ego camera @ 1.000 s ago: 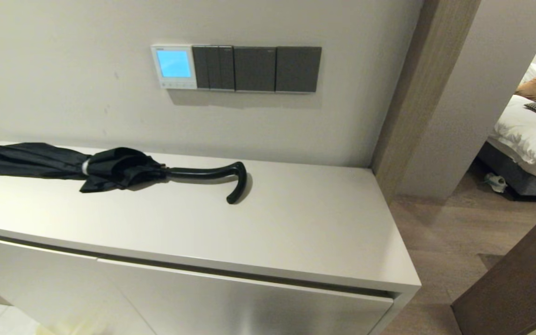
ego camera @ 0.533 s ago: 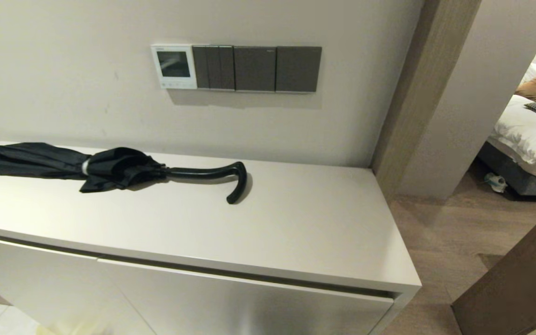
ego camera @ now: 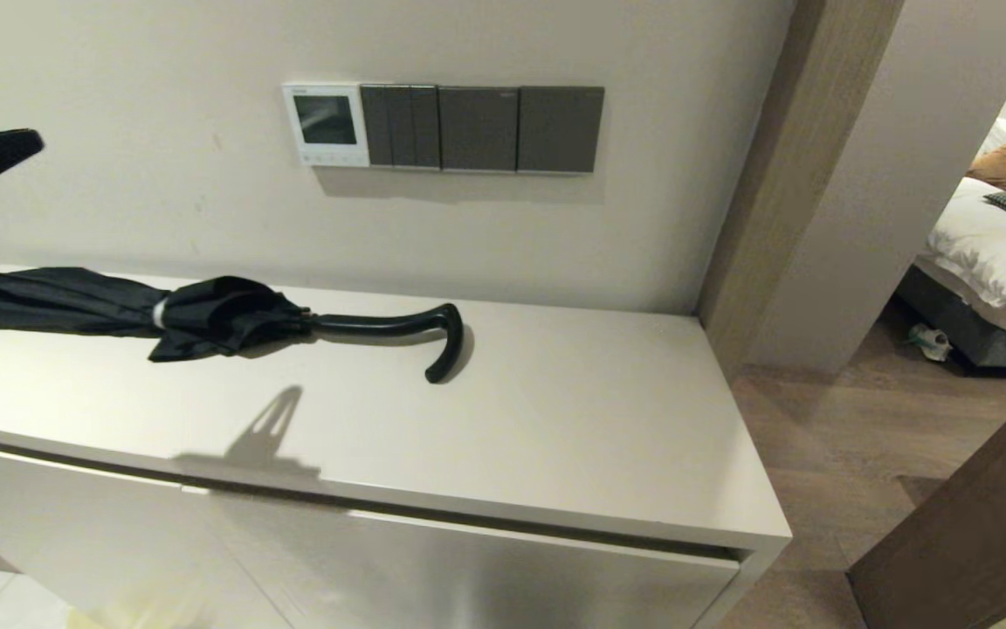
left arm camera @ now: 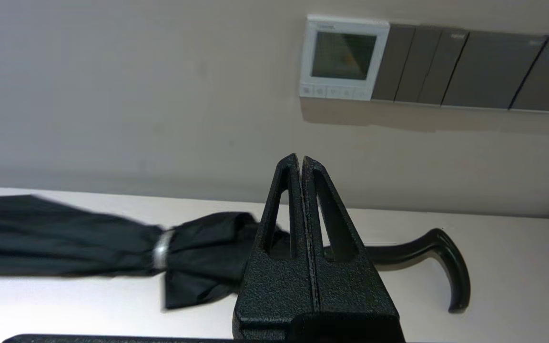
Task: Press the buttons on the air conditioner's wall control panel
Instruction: Turn on the central air conditioner
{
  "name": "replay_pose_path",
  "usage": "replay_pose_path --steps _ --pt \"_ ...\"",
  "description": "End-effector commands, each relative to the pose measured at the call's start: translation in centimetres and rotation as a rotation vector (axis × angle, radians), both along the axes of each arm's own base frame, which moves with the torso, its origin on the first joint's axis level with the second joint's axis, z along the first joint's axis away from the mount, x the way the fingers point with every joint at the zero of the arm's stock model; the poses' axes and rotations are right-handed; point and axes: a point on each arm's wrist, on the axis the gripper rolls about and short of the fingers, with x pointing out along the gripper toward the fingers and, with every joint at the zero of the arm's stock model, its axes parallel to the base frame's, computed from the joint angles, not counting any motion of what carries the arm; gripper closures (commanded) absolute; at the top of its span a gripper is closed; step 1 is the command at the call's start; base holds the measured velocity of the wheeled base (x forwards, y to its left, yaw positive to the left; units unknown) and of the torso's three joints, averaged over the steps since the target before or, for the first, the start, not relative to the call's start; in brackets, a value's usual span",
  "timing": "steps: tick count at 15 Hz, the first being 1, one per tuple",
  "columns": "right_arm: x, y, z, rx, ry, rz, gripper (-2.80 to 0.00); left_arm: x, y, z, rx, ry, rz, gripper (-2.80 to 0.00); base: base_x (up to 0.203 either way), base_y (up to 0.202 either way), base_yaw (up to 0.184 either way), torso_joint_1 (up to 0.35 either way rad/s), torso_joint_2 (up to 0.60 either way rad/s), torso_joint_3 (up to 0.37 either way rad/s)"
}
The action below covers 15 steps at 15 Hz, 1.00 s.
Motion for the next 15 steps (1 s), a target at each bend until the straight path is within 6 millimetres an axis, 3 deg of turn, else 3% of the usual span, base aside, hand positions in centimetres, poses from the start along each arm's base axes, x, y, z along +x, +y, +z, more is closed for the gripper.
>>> replay_pose_path --steps 1,6,10,15 --pt "0.0 0.0 0.0 0.001 0.0 0.0 0.0 5.3 -1.2 -1.2 0.005 0.092 -0.04 0.0 0.0 0.0 0.0 0.0 0.0 0.0" --pt "0.0 0.0 0.0 0.001 0.002 0.0 0.0 10.6 -4.0 -0.6 -0.001 0.093 -0.115 0.0 0.0 0.0 0.0 0.0 0.0 0.0" --pt "0.0 0.0 0.0 0.001 0.003 0.0 0.0 15.4 -6.2 -1.8 0.004 0.125 -0.15 0.0 0.0 0.0 0.0 0.0 0.0 0.0" --pt "0.0 0.0 0.0 0.001 0.002 0.0 0.0 18.4 -7.8 -2.9 -0.003 0.121 -0.173 0.0 0.0 0.0 0.0 0.0 0.0 0.0"
